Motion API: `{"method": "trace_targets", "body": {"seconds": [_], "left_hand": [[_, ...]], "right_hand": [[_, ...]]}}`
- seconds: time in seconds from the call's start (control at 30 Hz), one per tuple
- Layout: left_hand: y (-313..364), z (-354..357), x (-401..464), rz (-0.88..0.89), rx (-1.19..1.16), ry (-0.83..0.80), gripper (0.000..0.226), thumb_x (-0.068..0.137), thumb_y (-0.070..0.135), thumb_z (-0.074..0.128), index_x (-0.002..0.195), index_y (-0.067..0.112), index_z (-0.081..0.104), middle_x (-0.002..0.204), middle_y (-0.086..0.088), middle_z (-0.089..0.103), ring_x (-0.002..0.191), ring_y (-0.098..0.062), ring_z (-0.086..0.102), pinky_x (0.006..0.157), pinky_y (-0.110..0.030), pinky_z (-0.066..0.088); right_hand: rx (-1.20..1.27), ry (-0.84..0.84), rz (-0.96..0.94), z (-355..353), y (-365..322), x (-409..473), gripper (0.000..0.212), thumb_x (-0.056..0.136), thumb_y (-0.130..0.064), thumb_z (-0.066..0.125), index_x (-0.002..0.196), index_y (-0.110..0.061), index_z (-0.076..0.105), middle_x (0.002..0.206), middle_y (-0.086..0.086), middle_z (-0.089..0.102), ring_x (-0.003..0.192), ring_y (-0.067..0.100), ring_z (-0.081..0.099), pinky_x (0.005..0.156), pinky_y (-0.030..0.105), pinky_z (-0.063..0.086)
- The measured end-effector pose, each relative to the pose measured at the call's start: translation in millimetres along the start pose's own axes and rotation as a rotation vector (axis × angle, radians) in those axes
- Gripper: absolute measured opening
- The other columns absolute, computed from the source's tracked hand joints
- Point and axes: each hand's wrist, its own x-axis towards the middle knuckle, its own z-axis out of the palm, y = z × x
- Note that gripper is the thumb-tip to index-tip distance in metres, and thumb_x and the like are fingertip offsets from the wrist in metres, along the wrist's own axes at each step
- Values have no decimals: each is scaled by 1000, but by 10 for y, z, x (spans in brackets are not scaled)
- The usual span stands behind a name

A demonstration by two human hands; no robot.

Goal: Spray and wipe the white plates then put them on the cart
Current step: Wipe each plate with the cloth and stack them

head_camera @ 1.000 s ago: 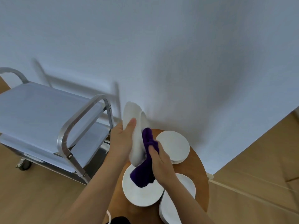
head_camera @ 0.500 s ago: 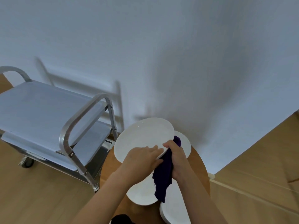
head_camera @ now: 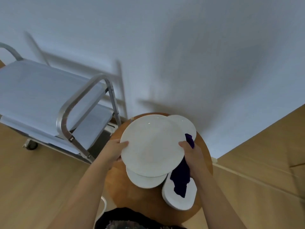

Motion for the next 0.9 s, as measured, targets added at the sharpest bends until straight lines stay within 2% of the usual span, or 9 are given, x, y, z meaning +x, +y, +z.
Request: {"method": "trace_targets", "body": {"seconds": [0.1, 0.17, 0.3, 0.37, 0.43, 0.57, 0.83, 0.9], "left_hand": [[-298, 102, 101, -198, -151, 7, 9, 94, 17, 58, 99, 10, 60, 98, -6, 66, 85, -20, 63, 53, -26, 52], [-527, 196, 157, -290, -197, 29, 13, 94, 15, 58, 105, 8, 57, 104, -8, 65, 88, -23, 62, 59, -29, 53], [-963, 379, 260, -330, -257, 77, 28, 95, 10, 55, 122, 1, 54, 111, -11, 61, 97, -27, 60, 79, -40, 54], [-1108, 459, 303, -353, -282, 111, 30, 95, 7, 54, 125, 1, 52, 113, -11, 60, 96, -27, 59, 79, -41, 53], [-1222, 536, 354, -384, -310, 144, 32, 96, 6, 53, 128, 2, 50, 121, -14, 59, 100, -28, 58, 80, -41, 52], [-1361, 685, 457, -442, -329, 178, 40, 97, 6, 51, 135, 2, 44, 134, -17, 53, 120, -36, 52, 97, -50, 48], [-1411, 880, 640, -468, -327, 209, 39, 98, 6, 49, 136, 2, 42, 134, -17, 51, 121, -38, 51, 96, -50, 47], [-1415, 907, 671, -407, -199, 208, 23, 98, 11, 50, 120, 7, 52, 128, -17, 54, 112, -34, 54, 91, -45, 50]], "right_hand": [[-4, 98, 7, -57, 171, 79, 15, 79, -18, 72, 91, -16, 64, 81, 3, 70, 70, 20, 67, 57, 28, 48], [20, 154, 14, -119, 250, 126, 23, 76, -25, 77, 94, -24, 64, 85, 1, 70, 77, 21, 67, 62, 30, 50], [31, 196, 66, -261, 348, 203, 25, 75, -38, 76, 94, -29, 63, 75, -5, 71, 78, 19, 68, 67, 32, 52], [32, 215, 103, -314, 394, 231, 22, 76, -37, 75, 92, -30, 63, 71, -8, 70, 77, 18, 68, 63, 30, 51], [38, 246, 147, -368, 456, 255, 22, 76, -36, 75, 94, -30, 62, 77, -5, 70, 79, 19, 67, 61, 29, 49], [14, 287, 227, -467, 578, 291, 22, 78, -34, 74, 92, -32, 57, 92, 1, 65, 85, 23, 63, 64, 32, 49], [-7, 239, 268, -581, 619, 439, 25, 80, -28, 72, 96, -31, 54, 97, 3, 63, 89, 25, 61, 70, 34, 52], [-17, 230, 269, -599, 603, 479, 28, 80, -28, 72, 100, -29, 53, 98, 3, 62, 90, 25, 61, 72, 35, 52]]}}
